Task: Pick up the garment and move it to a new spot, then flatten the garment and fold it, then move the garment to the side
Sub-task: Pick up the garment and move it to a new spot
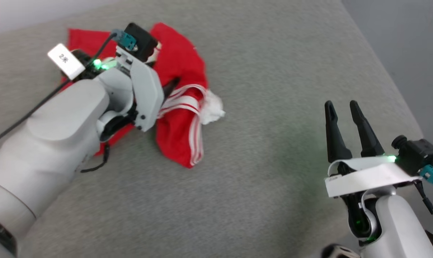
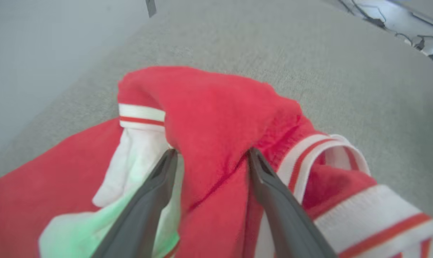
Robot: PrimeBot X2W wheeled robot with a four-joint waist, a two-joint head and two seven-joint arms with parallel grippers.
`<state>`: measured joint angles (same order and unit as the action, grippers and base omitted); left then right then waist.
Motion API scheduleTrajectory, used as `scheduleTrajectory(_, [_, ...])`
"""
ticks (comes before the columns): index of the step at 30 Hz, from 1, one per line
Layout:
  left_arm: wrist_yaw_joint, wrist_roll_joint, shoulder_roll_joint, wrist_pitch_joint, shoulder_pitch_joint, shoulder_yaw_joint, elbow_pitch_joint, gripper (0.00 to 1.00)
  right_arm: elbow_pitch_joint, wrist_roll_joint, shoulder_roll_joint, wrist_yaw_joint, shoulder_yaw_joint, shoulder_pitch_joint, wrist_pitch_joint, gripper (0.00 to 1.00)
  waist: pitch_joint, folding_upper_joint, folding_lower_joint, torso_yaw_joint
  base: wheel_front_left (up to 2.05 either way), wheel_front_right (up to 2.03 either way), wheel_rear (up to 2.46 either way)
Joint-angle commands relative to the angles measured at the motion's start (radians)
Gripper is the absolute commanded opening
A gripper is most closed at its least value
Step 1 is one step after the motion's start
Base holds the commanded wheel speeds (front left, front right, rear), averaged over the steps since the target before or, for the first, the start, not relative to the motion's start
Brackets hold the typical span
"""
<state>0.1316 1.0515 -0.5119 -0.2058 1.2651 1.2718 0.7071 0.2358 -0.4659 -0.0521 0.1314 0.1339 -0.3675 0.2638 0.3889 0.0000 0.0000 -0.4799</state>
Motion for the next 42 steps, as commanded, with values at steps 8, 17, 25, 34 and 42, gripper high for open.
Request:
scheduleTrajectory(8, [-0.003, 0.063, 0.014, 0.228, -0.095, -0.019, -0.092, 1.00, 0.030, 0.106, -0.019, -0.001, -0.021, 0.054, 0.000, 1.00, -0.159, 0.0000, 0.0000, 0.259, 0.00, 0.00, 0.00])
scheduleTrajectory(17, [-0.024, 0.126, 0.044, 0.458, -0.342, -0.096, -0.013, 1.00, 0.070, 0.144, -0.090, -0.001, -0.085, 0.110, 0.000, 1.00, -0.211, 0.0000, 0.0000, 0.417, 0.00, 0.00, 0.00])
scheduleTrajectory(25, [-0.049, 0.008, 0.066, 0.470, -0.595, -0.382, -0.051, 1.00, 0.078, 0.128, -0.138, -0.001, -0.164, 0.166, 0.000, 1.00, -0.248, 0.0000, 0.0000, 0.518, 0.00, 0.00, 0.00])
scheduleTrajectory(34, [-0.080, -0.253, 0.122, 0.470, -0.914, -0.765, -0.201, 1.00, 0.071, 0.122, -0.169, -0.001, -0.191, 0.242, 0.000, 1.00, -0.318, 0.0000, 0.0000, 0.570, 0.00, 0.00, 0.00])
scheduleTrajectory(42, [-0.139, -0.544, 0.167, 0.470, -1.116, -0.990, -0.387, 1.00, 0.035, 0.136, -0.169, -0.001, -0.179, 0.278, 0.000, 1.00, -0.364, 0.0000, 0.0000, 0.544, 0.00, 0.00, 0.00])
